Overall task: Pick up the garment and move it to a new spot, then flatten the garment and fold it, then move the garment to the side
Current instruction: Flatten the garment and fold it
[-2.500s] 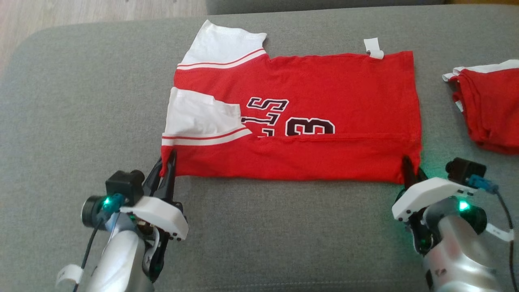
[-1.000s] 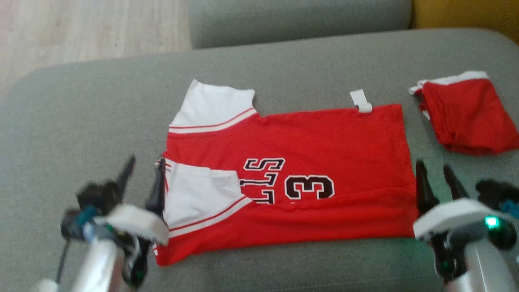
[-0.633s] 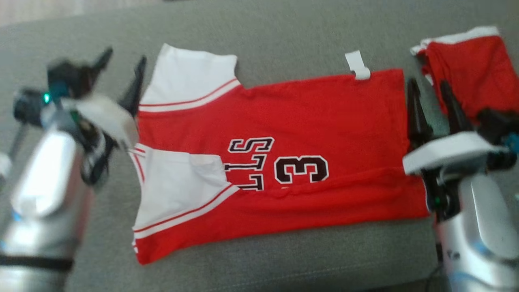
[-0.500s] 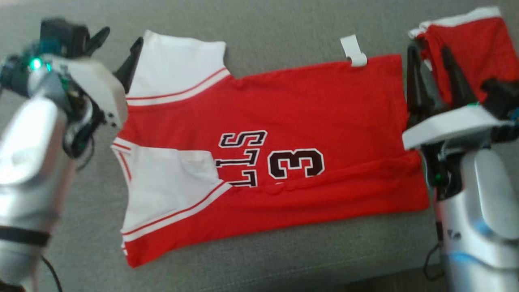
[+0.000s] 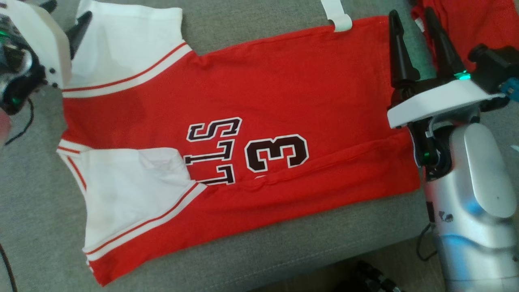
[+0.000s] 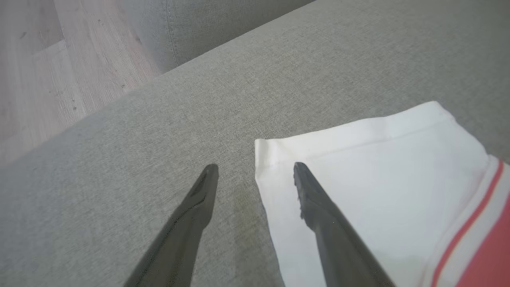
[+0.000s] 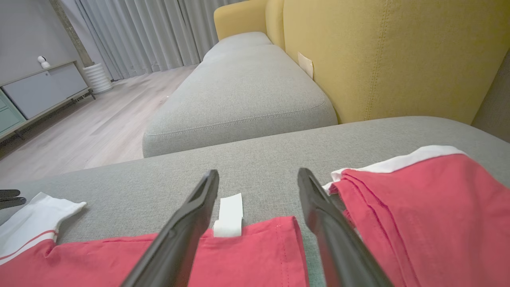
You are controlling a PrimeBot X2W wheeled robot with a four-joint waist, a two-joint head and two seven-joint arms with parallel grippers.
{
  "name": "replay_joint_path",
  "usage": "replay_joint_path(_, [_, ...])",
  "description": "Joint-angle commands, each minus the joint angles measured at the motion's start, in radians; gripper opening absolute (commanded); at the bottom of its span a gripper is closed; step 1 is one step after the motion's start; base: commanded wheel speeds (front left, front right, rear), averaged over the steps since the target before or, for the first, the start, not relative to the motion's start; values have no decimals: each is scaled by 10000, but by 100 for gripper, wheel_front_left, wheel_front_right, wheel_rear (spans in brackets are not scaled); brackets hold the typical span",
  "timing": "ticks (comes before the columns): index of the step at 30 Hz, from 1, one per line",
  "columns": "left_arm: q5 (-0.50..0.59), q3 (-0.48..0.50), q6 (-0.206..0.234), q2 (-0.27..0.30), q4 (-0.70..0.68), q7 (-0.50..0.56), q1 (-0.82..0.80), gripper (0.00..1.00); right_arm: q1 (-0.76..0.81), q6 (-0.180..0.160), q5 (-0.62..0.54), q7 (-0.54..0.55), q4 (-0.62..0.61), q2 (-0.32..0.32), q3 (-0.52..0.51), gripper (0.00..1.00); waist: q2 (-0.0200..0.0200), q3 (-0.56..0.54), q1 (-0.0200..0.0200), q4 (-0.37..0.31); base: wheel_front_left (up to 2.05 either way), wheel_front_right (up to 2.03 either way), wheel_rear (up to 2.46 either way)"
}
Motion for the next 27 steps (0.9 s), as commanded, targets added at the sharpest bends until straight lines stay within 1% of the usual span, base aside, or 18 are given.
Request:
replay_joint_path(1, [-312,232,13,571,17,18,-711,100,-256,-9,110,-122,-320,-22,234,100,1,191,-2,-145,0,0,0])
replay_joint_path(8, [-885,-497,12,365,809,115,-1211,100,-335,-9,256,-263,-188,-22,255,100,1,393,-2,-242,0,0,0])
replay_joint_path(14, [-1596,-936,12,237,984,15,-1331,100,-385,-9,162,-242,-37,-22,180,100,1,380,-2,-272,0,0,0])
replay_joint_path(17, [-1998,-1215,12,170,917,133,-1318,100,-421,-9,93,-203,29,-22,151,100,1,373,-2,-248,0,0,0])
replay_joint_path(18, [-2116,-1326,12,173,869,183,-1318,50,-432,-9,69,-187,44,-22,146,100,1,370,-2,-234,0,0,0])
replay_joint_path(19, [-2225,-1415,12,182,844,204,-1334,17,-445,-9,44,-171,61,-22,137,100,1,364,-2,-211,0,0,0])
replay_joint_path(20, [-2225,-1415,12,182,844,204,-1334,17,-445,-9,44,-171,61,-22,137,100,1,364,-2,-211,0,0,0])
replay_joint_path(21, [-2317,-1500,12,174,822,180,-1354,0,-453,-9,3,-153,84,-22,121,100,1,347,-2,-173,0,0,0])
replay_joint_path(24, [-2491,-1653,12,99,875,-232,-1411,0,-459,-9,-99,-62,190,-22,103,100,1,223,-2,6,0,0,0])
replay_joint_path(27, [-2483,-1833,12,-51,907,-936,-1423,0,-520,-9,-261,114,345,-22,101,100,1,-24,-2,274,0,0,0])
